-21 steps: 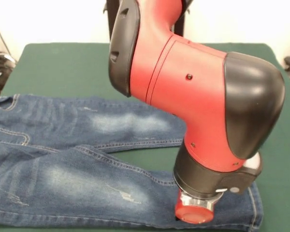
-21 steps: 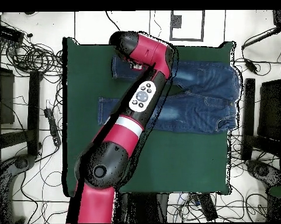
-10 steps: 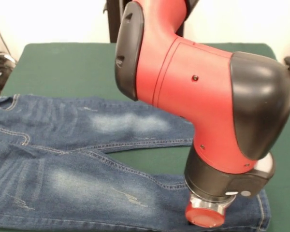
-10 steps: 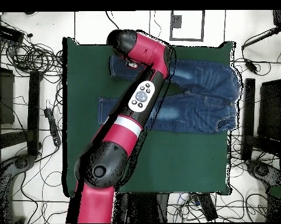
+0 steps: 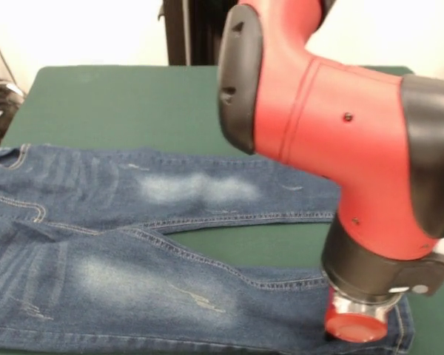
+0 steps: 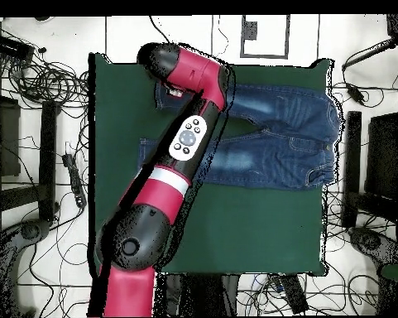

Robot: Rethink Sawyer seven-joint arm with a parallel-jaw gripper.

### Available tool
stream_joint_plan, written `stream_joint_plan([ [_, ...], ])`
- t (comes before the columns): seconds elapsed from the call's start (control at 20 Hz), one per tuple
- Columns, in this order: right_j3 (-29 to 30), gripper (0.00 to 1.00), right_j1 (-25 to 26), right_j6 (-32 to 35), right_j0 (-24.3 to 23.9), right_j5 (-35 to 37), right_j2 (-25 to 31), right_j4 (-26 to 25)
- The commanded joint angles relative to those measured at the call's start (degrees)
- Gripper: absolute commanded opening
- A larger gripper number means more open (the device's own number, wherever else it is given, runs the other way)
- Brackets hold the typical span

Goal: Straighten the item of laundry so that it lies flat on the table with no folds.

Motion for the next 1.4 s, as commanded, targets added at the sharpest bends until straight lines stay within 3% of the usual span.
stream_joint_plan([
  [0.05, -3.4, 0.00, -0.6, 23.5, 2.8, 9.7, 3.1, 2.5],
  [0.55, -3.6, 0.00, -0.9, 23.6, 2.8, 9.4, 3.3, 3.3],
  [0.65, -2.8, 0.00, -1.7, 21.5, 2.5, 11.2, 3.4, 2.0],
  [1.1, 11.8, 0.00, -9.7, 2.7, 4.3, 12.2, 15.1, -6.8],
  [1.4, 13.2, 0.00, -13.9, -2.6, 2.1, 15.6, 18.3, -13.0],
])
